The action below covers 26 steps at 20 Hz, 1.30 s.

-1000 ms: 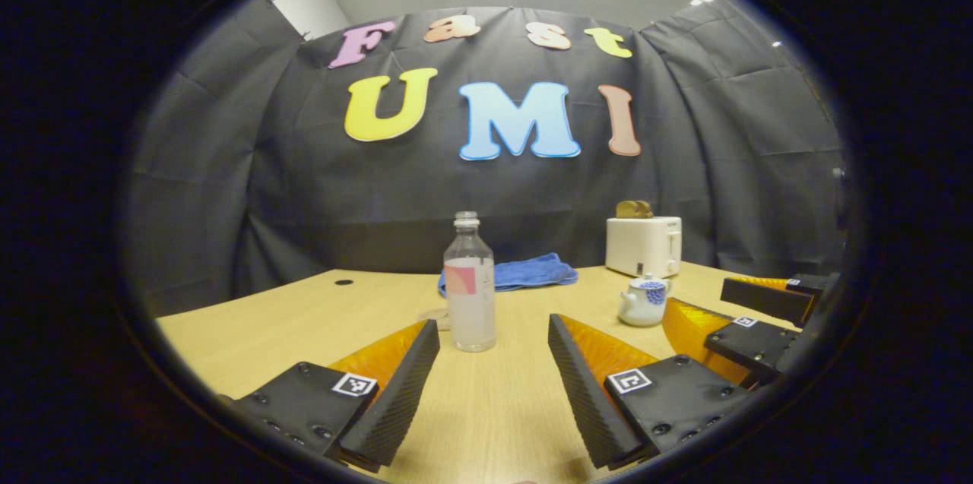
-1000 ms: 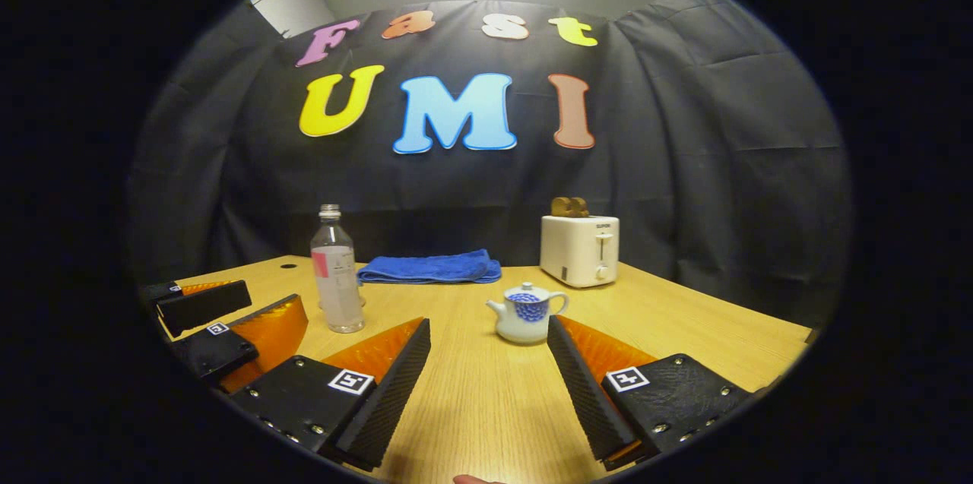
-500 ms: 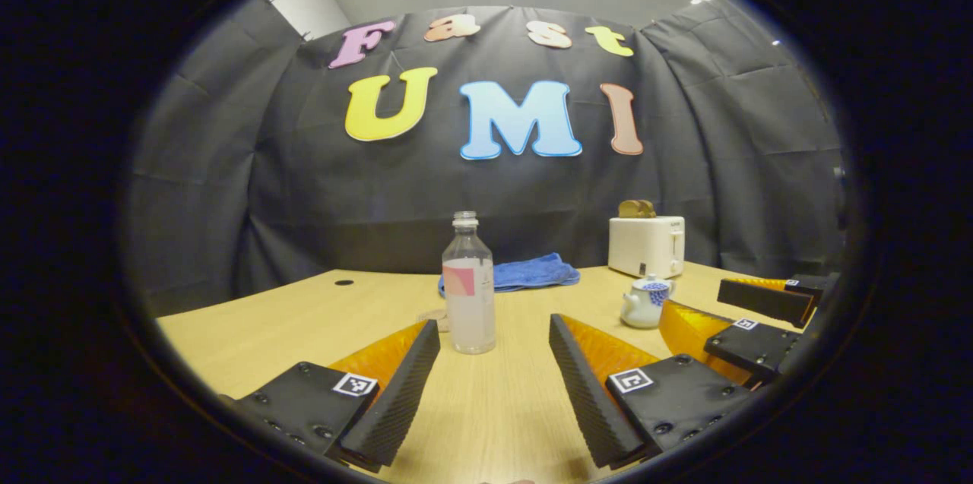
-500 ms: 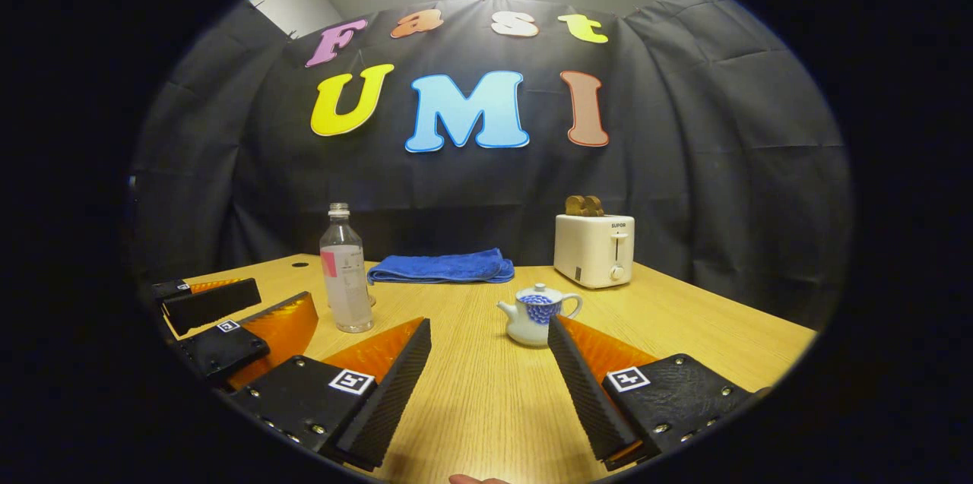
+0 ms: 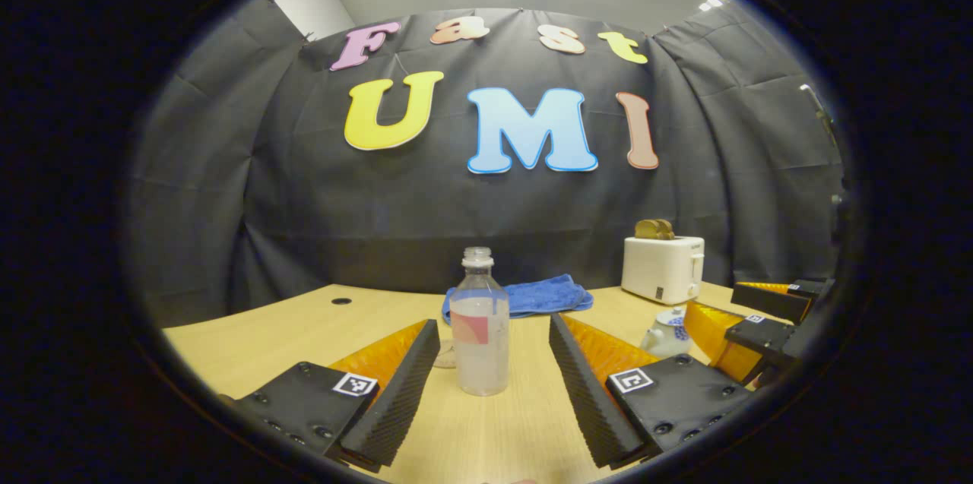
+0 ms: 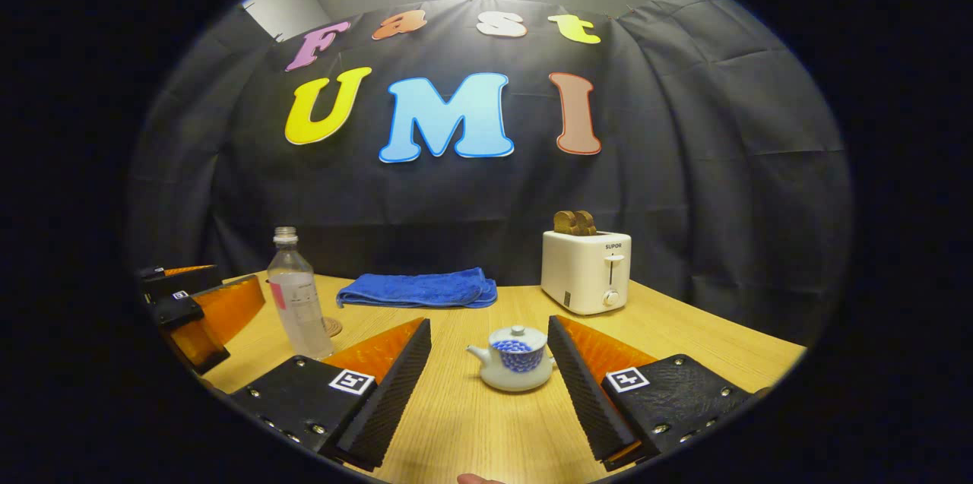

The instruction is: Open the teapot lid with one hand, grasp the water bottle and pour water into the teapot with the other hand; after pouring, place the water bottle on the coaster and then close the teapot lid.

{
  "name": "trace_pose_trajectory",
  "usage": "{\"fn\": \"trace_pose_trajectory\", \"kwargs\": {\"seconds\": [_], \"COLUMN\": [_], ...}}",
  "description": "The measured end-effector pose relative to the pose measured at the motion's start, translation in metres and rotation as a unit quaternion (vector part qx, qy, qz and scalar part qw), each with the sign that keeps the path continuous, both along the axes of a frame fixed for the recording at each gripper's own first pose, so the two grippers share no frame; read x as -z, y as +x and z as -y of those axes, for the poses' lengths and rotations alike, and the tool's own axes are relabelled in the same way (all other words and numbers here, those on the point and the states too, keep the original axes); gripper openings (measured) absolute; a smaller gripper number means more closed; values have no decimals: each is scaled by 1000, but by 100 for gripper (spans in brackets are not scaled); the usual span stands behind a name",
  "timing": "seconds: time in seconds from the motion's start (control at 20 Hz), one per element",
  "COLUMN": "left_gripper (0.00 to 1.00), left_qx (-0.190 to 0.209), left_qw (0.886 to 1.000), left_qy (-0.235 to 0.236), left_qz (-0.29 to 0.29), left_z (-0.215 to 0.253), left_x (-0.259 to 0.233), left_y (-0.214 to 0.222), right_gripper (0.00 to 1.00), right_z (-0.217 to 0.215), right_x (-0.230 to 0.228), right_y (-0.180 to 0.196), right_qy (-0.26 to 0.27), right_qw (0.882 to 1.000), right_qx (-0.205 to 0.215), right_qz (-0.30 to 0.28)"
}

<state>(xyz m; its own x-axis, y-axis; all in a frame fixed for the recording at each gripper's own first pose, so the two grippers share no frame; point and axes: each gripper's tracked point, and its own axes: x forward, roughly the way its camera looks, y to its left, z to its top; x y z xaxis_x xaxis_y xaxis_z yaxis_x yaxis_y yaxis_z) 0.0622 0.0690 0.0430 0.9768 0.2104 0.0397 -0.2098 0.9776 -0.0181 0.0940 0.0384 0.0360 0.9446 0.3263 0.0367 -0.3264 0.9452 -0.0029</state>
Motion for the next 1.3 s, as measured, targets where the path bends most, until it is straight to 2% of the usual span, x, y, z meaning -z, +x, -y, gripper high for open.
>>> {"fn": "trace_pose_trajectory", "kwargs": {"seconds": [0.25, 0.5, 0.6, 0.65, 0.7, 0.75, 0.8, 0.85, 0.9, 1.0, 1.15, 1.25, 1.3], "left_gripper": [100, 100, 100, 100, 100, 100, 100, 100, 100, 100, 100, 100, 100], "left_qx": [-2, 3, 5, 6, 5, 5, 3, 3, 2, 2, 1, 2, 1], "left_qw": [1000, 1000, 1000, 1000, 1000, 1000, 1000, 1000, 1000, 1000, 1000, 1000, 1000], "left_qy": [-8, 1, 1, 0, -2, -4, -6, -9, -9, -8, -8, -8, -8], "left_qz": [-16, -18, -21, -21, -23, -24, -25, -25, -24, -25, -27, -29, -29], "left_z": [-14, -19, -21, -22, -24, -26, -27, -28, -29, -28, -30, -31, -31], "left_x": [10, 11, 13, 14, 16, 17, 18, 18, 18, 18, 19, 20, 21], "left_y": [27, 46, 53, 55, 56, 57, 57, 57, 57, 57, 58, 58, 58], "right_gripper": [95, 95, 87, 86, 70, 64, 53, 53, 39, 23, 24, 4, 4], "right_z": [2, -3, -3, -2, -5, -4, -7, -11, -15, -11, -9, -8, -9], "right_x": [2, 18, 22, 23, 26, 31, 40, 41, 39, 41, 38, 38, 37], "right_y": [50, 76, 81, 83, 82, 86, 89, 87, 85, 89, 87, 92, 92], "right_qy": [-23, -24, -27, -27, -28, -31, -34, -35, -36, -47, -57, -45, -51], "right_qw": [999, 999, 998, 998, 997, 997, 996, 996, 996, 996, 996, 996, 996], "right_qx": [21, 22, 25, 27, 22, 26, 22, 10, 10, 15, 13, 18, 16], "right_qz": [-7, -43, -48, -52, -62, -70, -82, -85, -83, -81, -74, -79, -75]}}
